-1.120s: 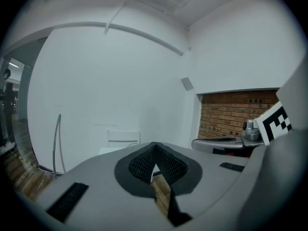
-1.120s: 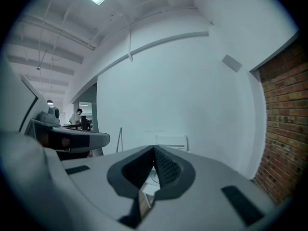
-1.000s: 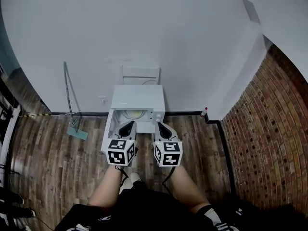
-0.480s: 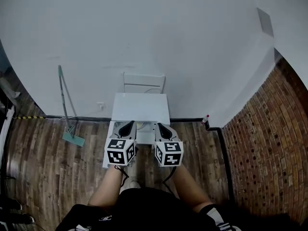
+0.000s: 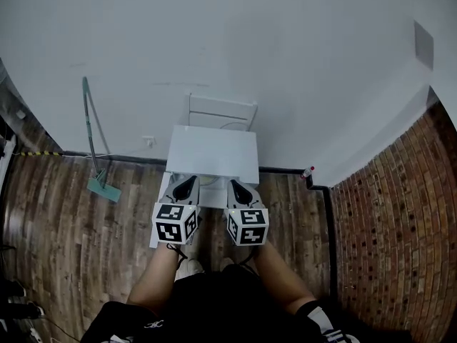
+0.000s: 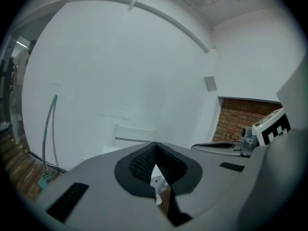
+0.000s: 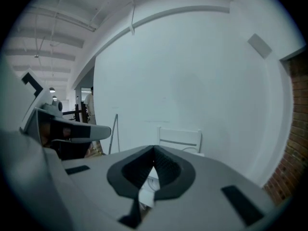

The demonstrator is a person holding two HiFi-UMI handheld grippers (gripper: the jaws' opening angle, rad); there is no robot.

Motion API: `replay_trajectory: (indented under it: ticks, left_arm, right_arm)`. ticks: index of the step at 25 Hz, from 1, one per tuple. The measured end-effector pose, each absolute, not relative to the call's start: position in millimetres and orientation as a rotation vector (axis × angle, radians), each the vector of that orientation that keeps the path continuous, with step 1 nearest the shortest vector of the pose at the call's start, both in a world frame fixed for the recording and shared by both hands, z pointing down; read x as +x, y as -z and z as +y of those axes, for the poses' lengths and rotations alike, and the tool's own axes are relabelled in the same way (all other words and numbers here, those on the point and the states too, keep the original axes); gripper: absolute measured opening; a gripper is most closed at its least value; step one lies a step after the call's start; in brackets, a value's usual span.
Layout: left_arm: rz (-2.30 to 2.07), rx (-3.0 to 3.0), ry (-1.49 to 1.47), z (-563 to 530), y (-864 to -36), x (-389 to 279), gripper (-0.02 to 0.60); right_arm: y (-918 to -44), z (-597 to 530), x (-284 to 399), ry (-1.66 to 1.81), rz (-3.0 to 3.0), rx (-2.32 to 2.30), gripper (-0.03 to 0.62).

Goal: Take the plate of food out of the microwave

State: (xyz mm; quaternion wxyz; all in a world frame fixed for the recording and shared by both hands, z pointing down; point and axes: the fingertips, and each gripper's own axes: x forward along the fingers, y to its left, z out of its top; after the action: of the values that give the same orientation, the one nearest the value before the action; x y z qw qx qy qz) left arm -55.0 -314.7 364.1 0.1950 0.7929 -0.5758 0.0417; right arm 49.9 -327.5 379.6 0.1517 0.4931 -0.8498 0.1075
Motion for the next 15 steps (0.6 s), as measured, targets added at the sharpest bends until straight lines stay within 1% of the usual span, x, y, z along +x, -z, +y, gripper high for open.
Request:
replay_trajectory:
  ticks: [9,15]
  left_arm:
    - [-1.642,2.051,-0.165,-324,-433,-57,-0.002]
    - [-1.662,1.967,-0.172,-311,-490,-54,-0.002]
  right_arm:
    - [-449,-351,35,-0.378,-2.414,1.205,0.011]
    - [-515,-340,30,-0.398,-2.385,1.048,0.011]
